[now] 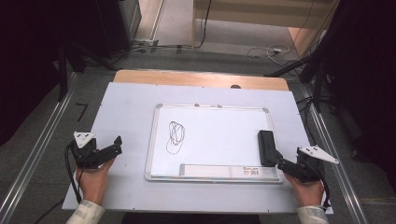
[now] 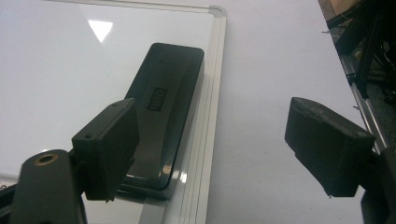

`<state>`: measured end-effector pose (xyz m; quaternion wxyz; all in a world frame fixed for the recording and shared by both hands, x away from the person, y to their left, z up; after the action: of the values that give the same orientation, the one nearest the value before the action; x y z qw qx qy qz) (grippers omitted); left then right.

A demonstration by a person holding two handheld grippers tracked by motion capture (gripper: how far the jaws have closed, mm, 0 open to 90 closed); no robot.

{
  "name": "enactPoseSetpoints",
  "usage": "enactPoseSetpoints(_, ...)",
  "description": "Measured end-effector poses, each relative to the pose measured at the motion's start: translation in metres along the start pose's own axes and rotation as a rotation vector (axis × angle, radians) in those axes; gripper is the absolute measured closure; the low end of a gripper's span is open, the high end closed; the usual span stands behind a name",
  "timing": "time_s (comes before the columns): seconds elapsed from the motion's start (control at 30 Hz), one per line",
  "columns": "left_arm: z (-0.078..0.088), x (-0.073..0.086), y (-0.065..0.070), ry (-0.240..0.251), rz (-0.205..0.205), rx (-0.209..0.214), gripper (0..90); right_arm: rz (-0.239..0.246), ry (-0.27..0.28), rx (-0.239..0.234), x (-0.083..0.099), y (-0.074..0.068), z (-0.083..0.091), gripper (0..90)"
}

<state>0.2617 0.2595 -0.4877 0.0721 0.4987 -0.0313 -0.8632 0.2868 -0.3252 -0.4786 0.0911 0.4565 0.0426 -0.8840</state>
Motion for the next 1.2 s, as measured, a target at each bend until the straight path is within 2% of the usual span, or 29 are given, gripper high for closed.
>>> enactPoseSetpoints(0.17, 0.001, -0.001, 0.0, 0.007, 0.005, -0.001, 5.5, 0.002, 0.0, -0.004, 0.0, -0.001, -0.001, 16.3)
enactPoseSetpoints(0.47, 0.001, 0.0, 0.003, 0.002, -0.012, 0.002, 5.5, 0.005, -0.001, -0.006, -0.001, -0.004, -0.002, 16.3)
enactPoseSetpoints(0.93, 0.0, 0.001, 0.004, -0.002, -0.015, 0.002, 5.5, 0.013, -0.007, -0.026, -0.008, -0.018, -0.011, 16.2)
enactPoseSetpoints(1.2, -0.001, 0.001, 0.004, -0.007, -0.011, 0.006, 5.5, 0.005, -0.009, -0.023, -0.01, -0.018, -0.017, 16.1)
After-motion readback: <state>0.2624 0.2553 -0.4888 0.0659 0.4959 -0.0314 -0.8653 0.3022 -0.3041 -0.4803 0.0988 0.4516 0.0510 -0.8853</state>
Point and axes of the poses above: each handheld gripper's, and its own axes: z roughly backward along the jaws, x roughly out of its underside, y roughly to its right, the point moved 3 cm from there along -z, roughly forward along the jaws, and after that the axes turned 1 degree about y, right-handed, at the moved point
